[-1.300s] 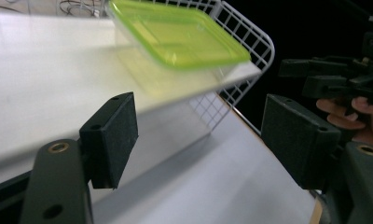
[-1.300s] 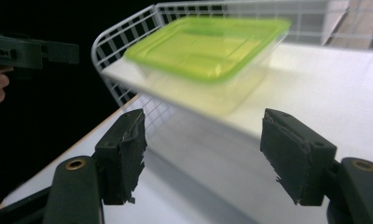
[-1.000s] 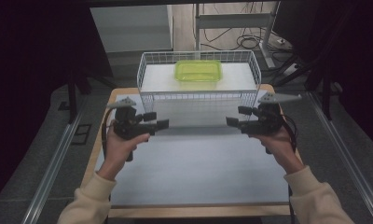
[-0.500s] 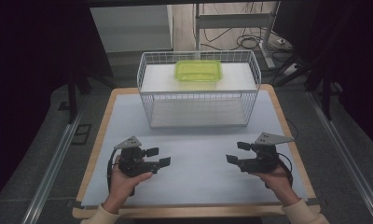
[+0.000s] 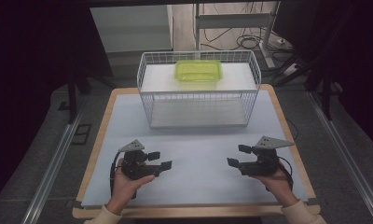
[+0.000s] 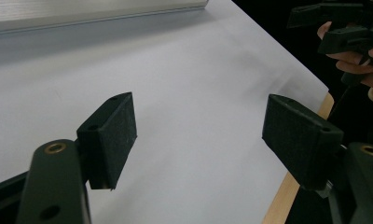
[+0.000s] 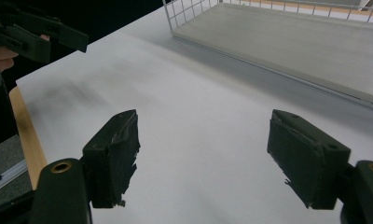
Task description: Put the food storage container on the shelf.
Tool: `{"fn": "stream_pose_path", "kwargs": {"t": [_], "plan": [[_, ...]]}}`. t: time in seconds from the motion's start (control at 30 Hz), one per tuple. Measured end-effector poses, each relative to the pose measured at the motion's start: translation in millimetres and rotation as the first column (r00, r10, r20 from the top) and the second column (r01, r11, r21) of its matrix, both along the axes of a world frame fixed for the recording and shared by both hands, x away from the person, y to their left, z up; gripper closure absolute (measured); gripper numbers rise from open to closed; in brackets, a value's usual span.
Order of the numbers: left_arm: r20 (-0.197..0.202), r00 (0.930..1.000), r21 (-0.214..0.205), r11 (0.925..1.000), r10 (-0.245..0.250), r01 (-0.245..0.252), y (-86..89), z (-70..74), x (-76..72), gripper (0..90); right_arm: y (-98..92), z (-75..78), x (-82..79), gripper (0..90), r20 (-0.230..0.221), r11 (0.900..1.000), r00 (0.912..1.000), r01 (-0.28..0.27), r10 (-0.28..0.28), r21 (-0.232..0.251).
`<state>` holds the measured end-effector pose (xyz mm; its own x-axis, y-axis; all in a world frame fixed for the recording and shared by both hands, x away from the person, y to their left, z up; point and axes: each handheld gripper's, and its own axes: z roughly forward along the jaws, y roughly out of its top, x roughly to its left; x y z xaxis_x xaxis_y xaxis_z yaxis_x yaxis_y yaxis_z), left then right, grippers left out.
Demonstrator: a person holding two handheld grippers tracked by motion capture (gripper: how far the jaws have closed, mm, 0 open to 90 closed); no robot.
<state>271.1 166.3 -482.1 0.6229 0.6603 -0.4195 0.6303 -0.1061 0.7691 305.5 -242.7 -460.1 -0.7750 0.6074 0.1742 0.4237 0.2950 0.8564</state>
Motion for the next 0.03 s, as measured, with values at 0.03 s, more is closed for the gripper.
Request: {"fn": "stream_pose_path", "kwargs": {"t": [0.03], "plan": [[-0.002,1.0000,-0.001,1.0000,0.002,-0.002,0.3,-0.9,-0.1,25.4,-0.3,-0.7,-0.3,24.2,0.001,1.0000,1.0000,0.000,0.000,-0.002]]}}
